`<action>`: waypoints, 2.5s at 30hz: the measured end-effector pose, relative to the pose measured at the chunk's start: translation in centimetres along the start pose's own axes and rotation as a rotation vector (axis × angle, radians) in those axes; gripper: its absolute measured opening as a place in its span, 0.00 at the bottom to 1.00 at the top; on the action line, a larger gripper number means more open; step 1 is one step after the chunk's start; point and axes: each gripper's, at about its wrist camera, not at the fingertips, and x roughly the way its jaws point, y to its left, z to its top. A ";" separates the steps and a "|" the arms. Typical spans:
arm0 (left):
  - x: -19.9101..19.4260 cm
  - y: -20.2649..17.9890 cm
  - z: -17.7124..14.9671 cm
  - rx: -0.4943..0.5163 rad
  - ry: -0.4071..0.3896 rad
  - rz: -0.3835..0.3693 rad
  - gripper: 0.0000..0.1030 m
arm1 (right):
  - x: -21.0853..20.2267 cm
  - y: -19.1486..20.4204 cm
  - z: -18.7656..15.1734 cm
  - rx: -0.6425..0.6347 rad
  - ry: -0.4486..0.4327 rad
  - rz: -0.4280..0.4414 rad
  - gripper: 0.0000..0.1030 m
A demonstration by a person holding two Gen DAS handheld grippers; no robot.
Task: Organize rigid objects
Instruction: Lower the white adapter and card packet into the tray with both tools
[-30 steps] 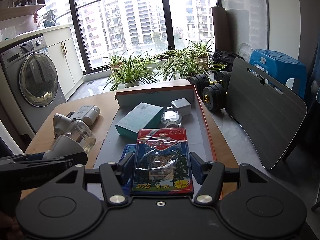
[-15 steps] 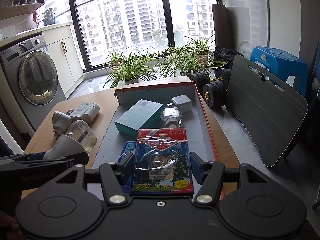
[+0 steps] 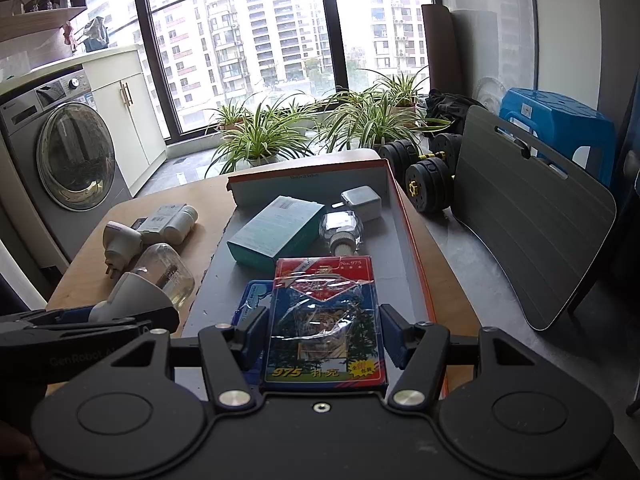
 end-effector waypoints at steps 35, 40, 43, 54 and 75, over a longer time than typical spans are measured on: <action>1.0 -0.6 -0.2 0.015 0.020 0.001 0.84 | 0.5 -0.6 -0.6 0.020 0.010 -0.006 0.69; 1.0 -0.7 -0.2 0.016 0.023 0.002 0.84 | 0.6 -0.6 -0.6 0.020 0.011 -0.004 0.69; 1.1 -0.7 -0.2 0.016 0.025 0.003 0.84 | 0.8 -0.7 -0.8 0.020 0.015 -0.006 0.69; 1.2 -0.6 -0.2 0.019 0.029 0.002 0.84 | 0.9 -0.5 -1.4 0.022 0.020 -0.007 0.69; 3.1 -1.7 -0.3 0.048 0.077 0.007 0.84 | 1.1 -1.2 -1.4 0.045 0.021 -0.013 0.69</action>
